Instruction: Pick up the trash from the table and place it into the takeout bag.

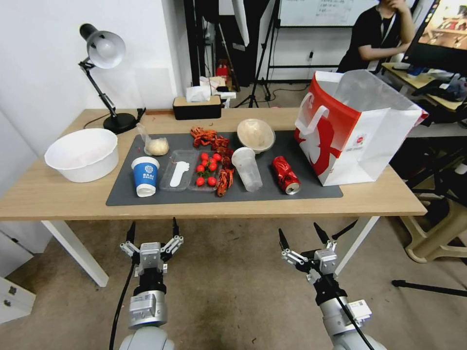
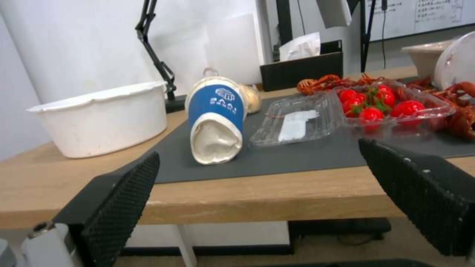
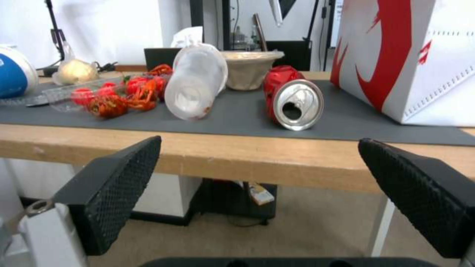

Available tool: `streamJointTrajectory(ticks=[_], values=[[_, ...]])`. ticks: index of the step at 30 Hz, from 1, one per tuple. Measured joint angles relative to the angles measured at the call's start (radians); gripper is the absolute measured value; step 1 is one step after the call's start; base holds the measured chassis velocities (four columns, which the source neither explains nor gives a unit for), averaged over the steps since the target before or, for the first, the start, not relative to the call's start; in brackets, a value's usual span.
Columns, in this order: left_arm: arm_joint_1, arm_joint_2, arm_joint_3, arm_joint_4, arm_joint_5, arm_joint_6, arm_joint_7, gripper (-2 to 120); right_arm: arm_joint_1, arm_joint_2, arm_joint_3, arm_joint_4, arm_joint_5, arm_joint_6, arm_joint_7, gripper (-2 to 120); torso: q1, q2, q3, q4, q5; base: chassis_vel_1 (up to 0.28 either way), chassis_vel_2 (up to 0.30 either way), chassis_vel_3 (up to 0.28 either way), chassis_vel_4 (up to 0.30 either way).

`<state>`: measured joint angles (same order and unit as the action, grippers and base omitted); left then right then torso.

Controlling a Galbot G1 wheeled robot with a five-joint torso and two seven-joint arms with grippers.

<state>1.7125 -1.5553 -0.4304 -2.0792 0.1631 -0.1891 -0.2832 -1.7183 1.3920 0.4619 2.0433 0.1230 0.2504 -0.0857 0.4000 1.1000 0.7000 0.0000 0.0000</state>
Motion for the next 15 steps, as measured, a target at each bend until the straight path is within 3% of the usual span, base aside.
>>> streamJointTrajectory(ticks=[9,15], values=[[-0.002,0.022,-0.013,0.005,-0.007,-0.025,0.008,100,0.006,-0.018,0.010,0.045,-0.002,-0.012,-0.001,100,0.000,0.000,0.000,0.0000,0.0000,0.000,0.000,0.000,0.000],[0.003,0.042,-0.035,0.007,-0.015,-0.033,0.010,100,0.097,-0.098,0.013,0.102,0.057,-0.107,0.039,100,0.000,0.000,0.000,-0.0002,0.0000,0.000,0.000,0.000,0.000]])
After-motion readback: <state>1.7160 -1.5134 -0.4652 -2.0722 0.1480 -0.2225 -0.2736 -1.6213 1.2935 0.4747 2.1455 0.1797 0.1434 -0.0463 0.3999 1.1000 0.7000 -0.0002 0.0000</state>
